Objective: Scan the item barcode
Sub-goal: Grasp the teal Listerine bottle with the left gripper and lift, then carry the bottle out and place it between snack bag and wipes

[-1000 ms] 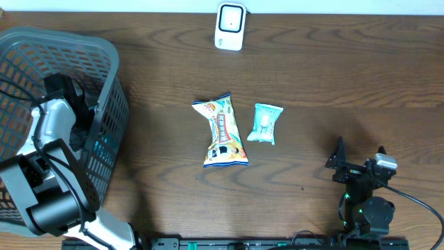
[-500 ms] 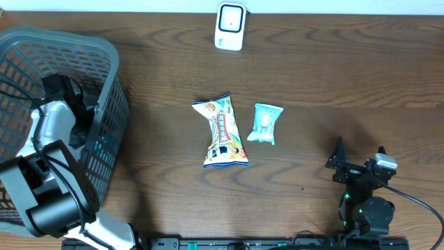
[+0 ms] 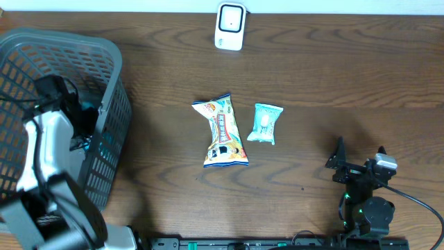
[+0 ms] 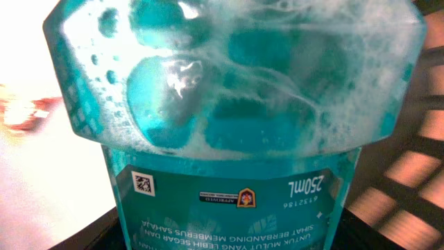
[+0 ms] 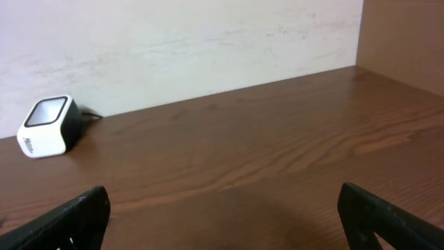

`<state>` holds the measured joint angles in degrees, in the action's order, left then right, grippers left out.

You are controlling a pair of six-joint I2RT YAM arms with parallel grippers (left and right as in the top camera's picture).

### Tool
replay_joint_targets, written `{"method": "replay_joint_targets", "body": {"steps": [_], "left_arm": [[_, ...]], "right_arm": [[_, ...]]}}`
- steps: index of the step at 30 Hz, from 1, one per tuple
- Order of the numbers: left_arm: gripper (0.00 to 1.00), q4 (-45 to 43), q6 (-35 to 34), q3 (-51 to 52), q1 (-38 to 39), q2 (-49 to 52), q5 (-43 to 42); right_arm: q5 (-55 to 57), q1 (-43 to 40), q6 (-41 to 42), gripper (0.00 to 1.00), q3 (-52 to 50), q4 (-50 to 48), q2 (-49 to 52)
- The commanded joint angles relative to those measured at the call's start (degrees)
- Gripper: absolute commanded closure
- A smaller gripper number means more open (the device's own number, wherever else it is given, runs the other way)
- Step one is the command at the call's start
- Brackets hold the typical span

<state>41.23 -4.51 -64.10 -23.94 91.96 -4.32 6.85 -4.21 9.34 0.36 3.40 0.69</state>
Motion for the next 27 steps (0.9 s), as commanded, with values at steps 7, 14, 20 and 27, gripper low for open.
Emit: {"method": "replay_joint_targets", "body": {"steps": [7, 14, 20, 27], "left_arm": [[0.55, -0.5, -5.7, -0.5, 0.1, -15.5, 2.7], [0.55, -3.6, -12.8, -0.5, 0.1, -27.3, 7.4], [0.55, -7.4, -23.7, -0.5, 0.3, -40.3, 0.7], [0.55, -14.7, -31.5, -0.5, 3.4, -45.7, -19.0]], "right_arm": [[-0.1, 0.0, -0.9, 0.01, 0.0, 0.2, -0.2], [-0.1, 0.0, -0.9, 0.01, 0.0, 0.2, -0.2], [-0.1, 0.0, -0.9, 0.01, 0.0, 0.2, -0.2], [-0.1, 0.0, -0.9, 0.01, 0.0, 0.2, -0.2]]}}
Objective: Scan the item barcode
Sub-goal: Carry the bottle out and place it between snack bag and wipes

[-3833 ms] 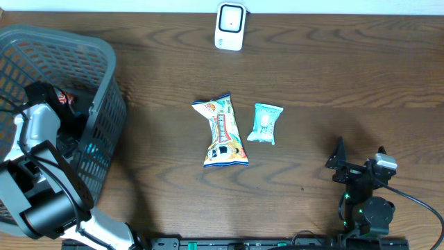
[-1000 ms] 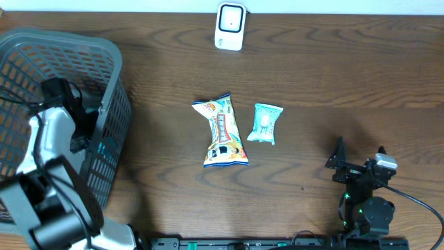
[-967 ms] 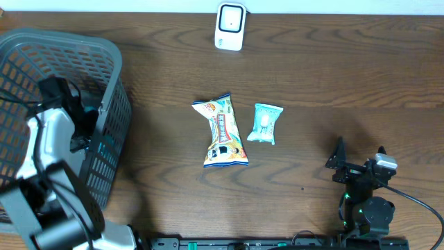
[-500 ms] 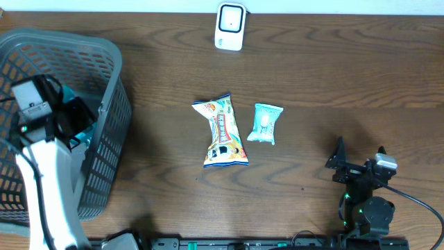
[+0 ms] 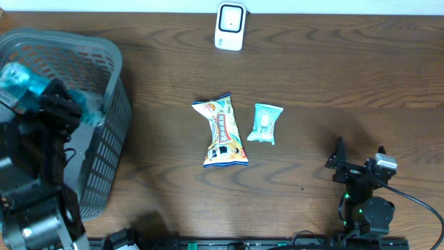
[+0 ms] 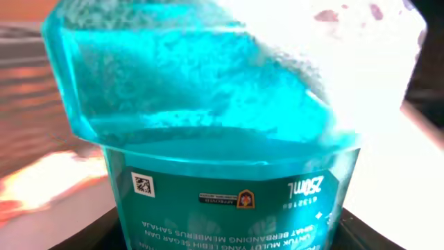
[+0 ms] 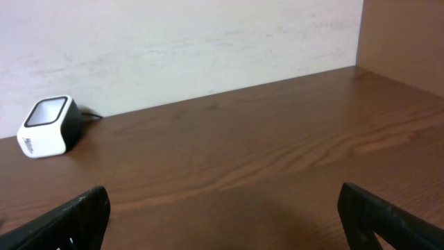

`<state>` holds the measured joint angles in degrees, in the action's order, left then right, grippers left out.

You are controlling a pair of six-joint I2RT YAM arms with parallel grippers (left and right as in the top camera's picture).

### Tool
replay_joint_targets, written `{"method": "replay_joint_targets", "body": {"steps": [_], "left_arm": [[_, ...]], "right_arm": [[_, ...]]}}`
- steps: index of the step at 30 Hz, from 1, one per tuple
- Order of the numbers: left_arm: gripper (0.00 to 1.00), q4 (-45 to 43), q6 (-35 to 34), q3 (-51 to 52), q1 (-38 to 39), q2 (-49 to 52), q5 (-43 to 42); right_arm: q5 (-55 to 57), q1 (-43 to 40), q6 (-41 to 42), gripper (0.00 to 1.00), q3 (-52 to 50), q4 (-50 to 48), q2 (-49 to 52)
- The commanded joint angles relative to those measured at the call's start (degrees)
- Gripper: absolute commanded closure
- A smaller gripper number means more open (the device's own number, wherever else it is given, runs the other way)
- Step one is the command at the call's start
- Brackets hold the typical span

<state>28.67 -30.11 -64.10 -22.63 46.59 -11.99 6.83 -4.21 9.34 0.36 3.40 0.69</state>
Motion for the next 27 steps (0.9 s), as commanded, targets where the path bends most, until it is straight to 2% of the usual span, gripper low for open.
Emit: {"method": "replay_joint_targets", "body": {"steps": [1, 5, 11, 18, 23, 27], "left_arm": [[0.55, -2.6, -6.4, -0.5, 3.5, 0.0, -12.8], [0.55, -2.7, -7.3, -0.5, 11.3, 2.8, -14.6], [0.55, -6.8, -7.1, -0.5, 30.0, 12.9, -13.9], [0.55, -9.8, -7.1, -0.5, 48.8, 31.6, -3.1], [0.55, -17.7, -7.8, -0.5, 55.8, 45.9, -2.4], [0.55, -20.3, -11.3, -0.5, 57.7, 53.5, -0.3]], "right_arm": [[-0.1, 0.0, -0.9, 0.01, 0.0, 0.2, -0.2], [-0.1, 0.0, -0.9, 0.01, 0.0, 0.2, -0.2], [-0.1, 0.0, -0.9, 0.01, 0.0, 0.2, -0.2], [-0.1, 0.0, -0.9, 0.01, 0.0, 0.2, -0.2], [-0.1, 0.0, -0.9, 0.01, 0.0, 0.2, -0.2], [-0.1, 0.0, -0.9, 0.01, 0.0, 0.2, -0.2]]}}
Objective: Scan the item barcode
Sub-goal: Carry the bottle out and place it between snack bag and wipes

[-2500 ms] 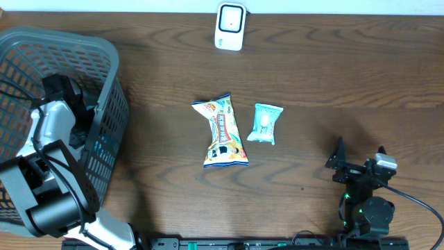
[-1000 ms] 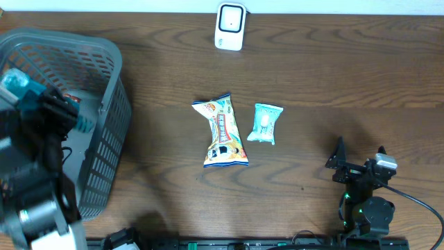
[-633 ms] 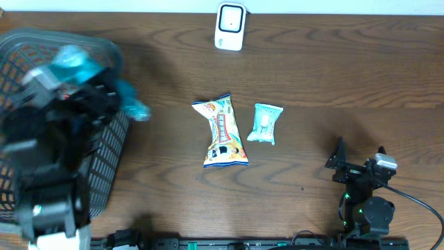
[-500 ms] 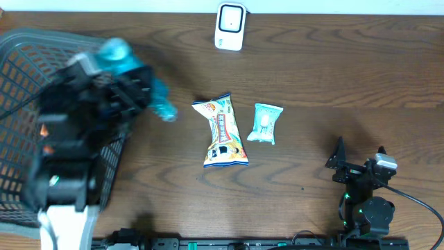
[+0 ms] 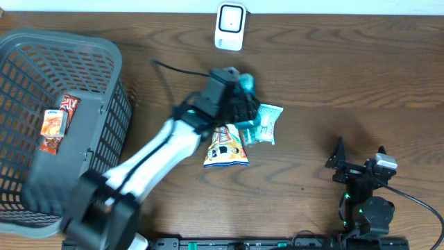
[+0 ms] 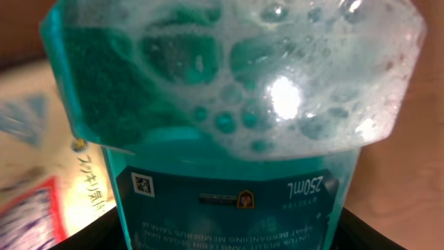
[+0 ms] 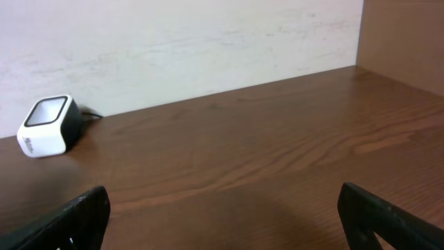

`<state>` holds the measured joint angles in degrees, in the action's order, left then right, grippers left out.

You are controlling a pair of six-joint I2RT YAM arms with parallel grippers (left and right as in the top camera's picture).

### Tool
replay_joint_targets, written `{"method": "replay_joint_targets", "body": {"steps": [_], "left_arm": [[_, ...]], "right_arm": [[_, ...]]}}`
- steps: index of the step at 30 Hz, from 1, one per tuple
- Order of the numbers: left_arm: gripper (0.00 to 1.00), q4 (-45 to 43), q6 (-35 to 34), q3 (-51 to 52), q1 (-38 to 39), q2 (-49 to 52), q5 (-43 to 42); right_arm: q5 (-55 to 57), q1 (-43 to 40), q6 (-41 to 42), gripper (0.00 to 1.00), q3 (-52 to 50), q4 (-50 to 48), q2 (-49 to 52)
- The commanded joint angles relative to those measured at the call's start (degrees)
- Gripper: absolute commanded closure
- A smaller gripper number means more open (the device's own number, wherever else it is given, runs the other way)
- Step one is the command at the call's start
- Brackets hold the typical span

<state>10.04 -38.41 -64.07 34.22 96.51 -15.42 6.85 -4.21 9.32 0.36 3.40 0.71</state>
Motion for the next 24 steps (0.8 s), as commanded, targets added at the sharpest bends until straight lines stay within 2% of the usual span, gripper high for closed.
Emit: {"method": "replay_joint_targets", "body": {"steps": [1, 9, 11, 14, 18, 21, 24], "left_arm": [[0.55, -1.9, -3.6, -0.5, 0.9, 5.1, 3.1], [0.54, -1.8, -4.6, -0.5, 1.0, 11.7, 3.3], [0.52, -0.5, -4.6, -0.5, 1.0, 12.1, 6.1], [0.44, 2.2, -4.6, -0.5, 1.0, 12.0, 8.9], [0.27, 3.4, -5.2, -0.6, 1.0, 11.9, 7.5], [0.02, 3.4, -4.1, -0.6, 1.0, 10.6, 7.0], [0.02, 5.5, -1.3, -1.2, 1.0, 5.5, 6.9]], "right_arm": [[-0.1, 0.0, -0.8, 0.01, 0.0, 0.2, -0.2], [-0.1, 0.0, -0.8, 0.01, 0.0, 0.2, -0.2], [-0.1, 0.0, -0.8, 0.01, 0.0, 0.2, -0.2], [-0.1, 0.0, -0.8, 0.01, 0.0, 0.2, -0.2], [-0.1, 0.0, -0.8, 0.01, 0.0, 0.2, -0.2], [-0.1, 0.0, -0.8, 0.01, 0.0, 0.2, -0.2], [-0.1, 0.0, -0.8, 0.01, 0.0, 0.2, -0.2]]}}
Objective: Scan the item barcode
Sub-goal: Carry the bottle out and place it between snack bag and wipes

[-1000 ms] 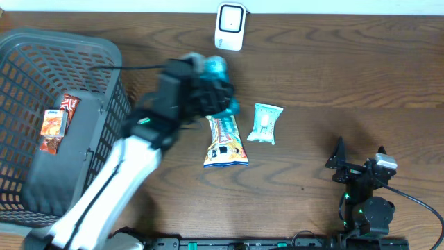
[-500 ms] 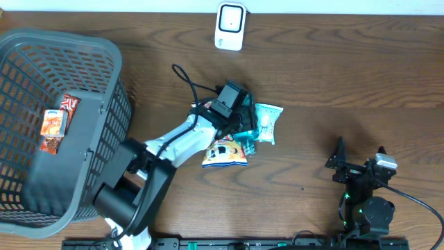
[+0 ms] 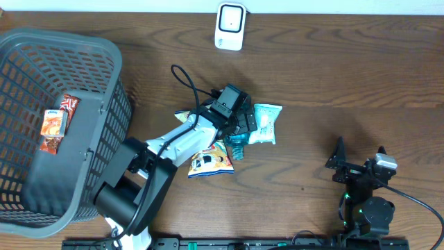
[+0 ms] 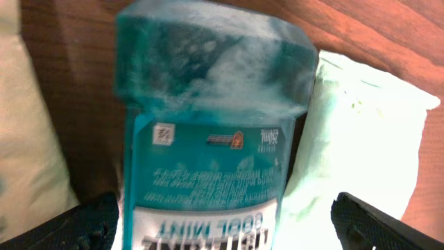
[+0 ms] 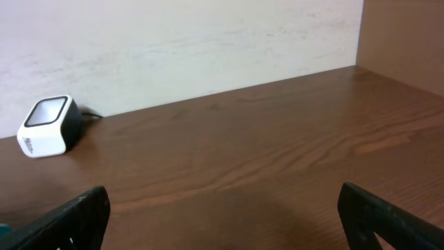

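The teal mouthwash bottle lies on the table, its label facing the left wrist camera; the overhead view shows only a bit of the bottle under the arm. My left gripper hovers over it and is open, its fingertips wide apart on either side and off the bottle. The white barcode scanner stands at the table's far edge and appears again as the scanner in the right wrist view. My right gripper rests open near the front right edge, nothing between its fingers.
A yellow snack bag lies left of the bottle and a pale green packet touches its right side. A grey basket at the left holds orange-red packets. The left arm's cable loops over the table.
My left gripper, then shut on the bottle above the packets, is now open, with the bottle lying on the table between them. The snack bag has shifted toward the front left. The right arm is unchanged.
My left gripper was down in the basket, shut on the teal bottle. Then it held the bottle above the basket, then over the two packets at the table's centre. Now the bottle lies there, let go. The right gripper stayed still and open.
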`<state>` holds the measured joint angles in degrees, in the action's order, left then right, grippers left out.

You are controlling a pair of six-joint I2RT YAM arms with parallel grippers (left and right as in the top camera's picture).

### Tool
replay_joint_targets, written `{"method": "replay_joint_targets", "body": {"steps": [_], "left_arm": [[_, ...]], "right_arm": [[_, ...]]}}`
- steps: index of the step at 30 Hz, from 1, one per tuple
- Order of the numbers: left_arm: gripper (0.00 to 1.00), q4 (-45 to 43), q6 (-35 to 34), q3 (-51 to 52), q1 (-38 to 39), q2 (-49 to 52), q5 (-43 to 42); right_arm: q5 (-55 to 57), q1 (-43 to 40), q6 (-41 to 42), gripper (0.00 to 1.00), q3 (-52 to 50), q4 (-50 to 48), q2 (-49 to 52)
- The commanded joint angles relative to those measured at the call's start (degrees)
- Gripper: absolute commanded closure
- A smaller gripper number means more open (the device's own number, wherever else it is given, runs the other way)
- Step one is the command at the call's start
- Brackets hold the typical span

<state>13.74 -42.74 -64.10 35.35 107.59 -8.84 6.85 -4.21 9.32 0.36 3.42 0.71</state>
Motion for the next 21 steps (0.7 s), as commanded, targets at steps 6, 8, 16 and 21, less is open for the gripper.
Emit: {"method": "replay_joint_targets", "body": {"steps": [6, 8, 16, 21], "left_arm": [[0.02, 5.2, 10.3, -3.1, -1.4, -18.2, 0.9], [0.02, 6.7, 11.5, -3.9, -2.8, -23.5, 2.6], [0.02, 23.3, 20.0, -17.2, -20.6, -39.3, 5.6], [0.02, 34.3, 21.1, -26.4, -38.6, -40.7, 8.1]], "right_arm": [[-0.1, 0.0, -0.8, 0.01, 0.0, 0.2, -0.2], [-0.1, 0.0, -0.8, 0.01, 0.0, 0.2, -0.2], [-0.1, 0.0, -0.8, 0.01, 0.0, 0.2, -0.2], [-0.1, 0.0, -0.8, 0.01, 0.0, 0.2, -0.2]]}}
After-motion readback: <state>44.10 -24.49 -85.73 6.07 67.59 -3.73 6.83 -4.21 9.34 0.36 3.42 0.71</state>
